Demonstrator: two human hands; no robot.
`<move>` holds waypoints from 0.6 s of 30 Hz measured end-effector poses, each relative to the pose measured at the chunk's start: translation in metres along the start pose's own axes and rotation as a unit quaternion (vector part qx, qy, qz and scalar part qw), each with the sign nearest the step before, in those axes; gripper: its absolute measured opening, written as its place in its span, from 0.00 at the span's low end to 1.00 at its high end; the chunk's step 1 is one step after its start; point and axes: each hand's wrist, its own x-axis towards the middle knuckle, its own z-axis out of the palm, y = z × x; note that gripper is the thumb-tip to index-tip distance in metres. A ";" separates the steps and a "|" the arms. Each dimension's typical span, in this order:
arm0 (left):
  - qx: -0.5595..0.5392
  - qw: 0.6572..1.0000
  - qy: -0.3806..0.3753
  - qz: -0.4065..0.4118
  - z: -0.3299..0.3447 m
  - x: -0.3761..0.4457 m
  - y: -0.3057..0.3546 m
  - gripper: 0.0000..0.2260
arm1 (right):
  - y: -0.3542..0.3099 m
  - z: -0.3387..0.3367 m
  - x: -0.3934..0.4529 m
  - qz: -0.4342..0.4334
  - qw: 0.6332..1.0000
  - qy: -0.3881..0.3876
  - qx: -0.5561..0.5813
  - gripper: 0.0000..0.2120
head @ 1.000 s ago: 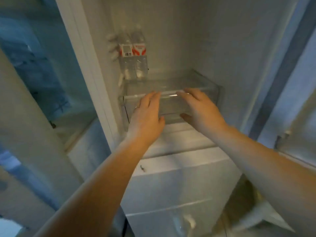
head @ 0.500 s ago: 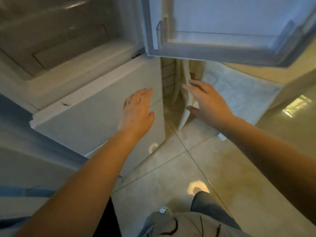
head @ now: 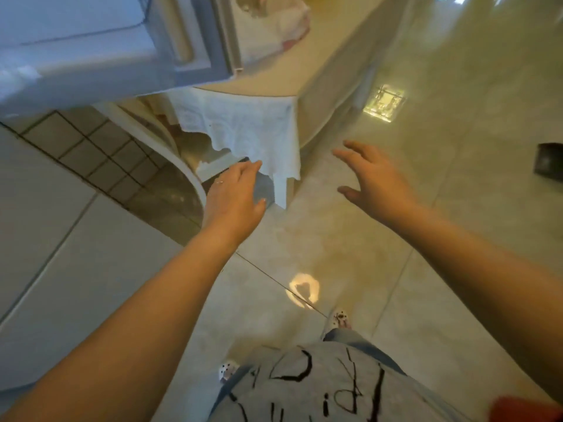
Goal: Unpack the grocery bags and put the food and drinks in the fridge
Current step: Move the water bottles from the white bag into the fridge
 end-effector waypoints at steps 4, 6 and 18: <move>-0.023 1.000 -0.003 0.012 0.031 0.054 0.069 0.28 | 0.085 -0.027 0.015 0.011 1.000 -0.003 0.000 0.31; -0.025 1.000 0.005 0.018 0.038 0.075 0.091 0.27 | 0.112 -0.033 0.025 0.002 1.000 -0.009 0.002 0.31; -0.007 1.000 0.014 -0.013 0.070 0.245 0.115 0.28 | 0.206 -0.034 0.177 -0.026 0.999 -0.036 0.013 0.30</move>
